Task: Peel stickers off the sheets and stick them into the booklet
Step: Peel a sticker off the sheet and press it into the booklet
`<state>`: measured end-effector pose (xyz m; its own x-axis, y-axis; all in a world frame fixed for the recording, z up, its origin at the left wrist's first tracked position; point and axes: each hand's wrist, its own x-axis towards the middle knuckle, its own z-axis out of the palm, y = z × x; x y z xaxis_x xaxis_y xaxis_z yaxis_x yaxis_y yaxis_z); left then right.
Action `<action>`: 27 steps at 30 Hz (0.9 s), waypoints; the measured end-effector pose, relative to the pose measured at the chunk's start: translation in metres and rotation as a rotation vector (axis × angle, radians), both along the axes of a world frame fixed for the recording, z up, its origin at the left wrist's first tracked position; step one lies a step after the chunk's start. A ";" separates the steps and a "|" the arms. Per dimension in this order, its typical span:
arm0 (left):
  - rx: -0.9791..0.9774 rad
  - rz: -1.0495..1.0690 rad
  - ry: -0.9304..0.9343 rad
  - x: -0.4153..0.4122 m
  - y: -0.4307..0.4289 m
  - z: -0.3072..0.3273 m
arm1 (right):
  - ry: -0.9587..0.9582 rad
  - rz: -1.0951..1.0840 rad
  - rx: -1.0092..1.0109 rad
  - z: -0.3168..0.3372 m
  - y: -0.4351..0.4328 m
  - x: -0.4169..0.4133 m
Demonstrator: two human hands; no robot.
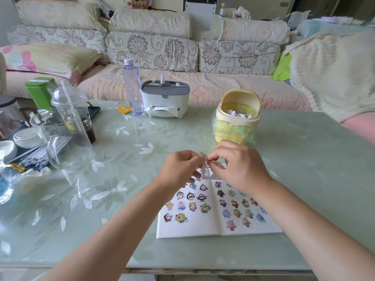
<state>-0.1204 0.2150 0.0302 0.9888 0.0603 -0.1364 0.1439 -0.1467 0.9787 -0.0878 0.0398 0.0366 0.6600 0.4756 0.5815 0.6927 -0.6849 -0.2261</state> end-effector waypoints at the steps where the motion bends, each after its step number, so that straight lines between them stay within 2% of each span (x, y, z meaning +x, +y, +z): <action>1: 0.010 -0.002 0.014 0.001 0.002 0.000 | -0.013 0.004 0.008 -0.002 0.001 0.000; 6: 0.008 -0.056 0.179 0.002 0.016 -0.004 | -0.040 0.098 -0.036 -0.017 0.010 -0.001; 11: -0.006 -0.076 0.232 -0.001 0.028 -0.010 | -0.124 0.134 -0.051 -0.030 0.021 0.005; 16: -0.188 -0.030 0.377 -0.002 0.037 -0.012 | -0.149 0.105 0.024 -0.043 0.031 0.003; 19: -0.207 0.017 0.410 -0.004 0.038 -0.014 | -0.144 0.141 0.024 -0.050 0.036 0.002; 21: -0.172 0.039 0.357 -0.004 0.037 -0.015 | -0.127 0.167 0.005 -0.049 0.037 0.004; 23: -0.045 0.045 0.235 -0.002 0.037 -0.015 | -0.056 0.155 -0.013 -0.043 0.037 0.007; 25: 0.145 0.100 0.064 0.002 0.039 -0.016 | 0.040 0.081 0.012 -0.037 0.035 0.015; 27: 0.430 0.188 -0.179 0.007 0.048 -0.020 | 0.159 0.019 0.059 -0.032 0.030 0.025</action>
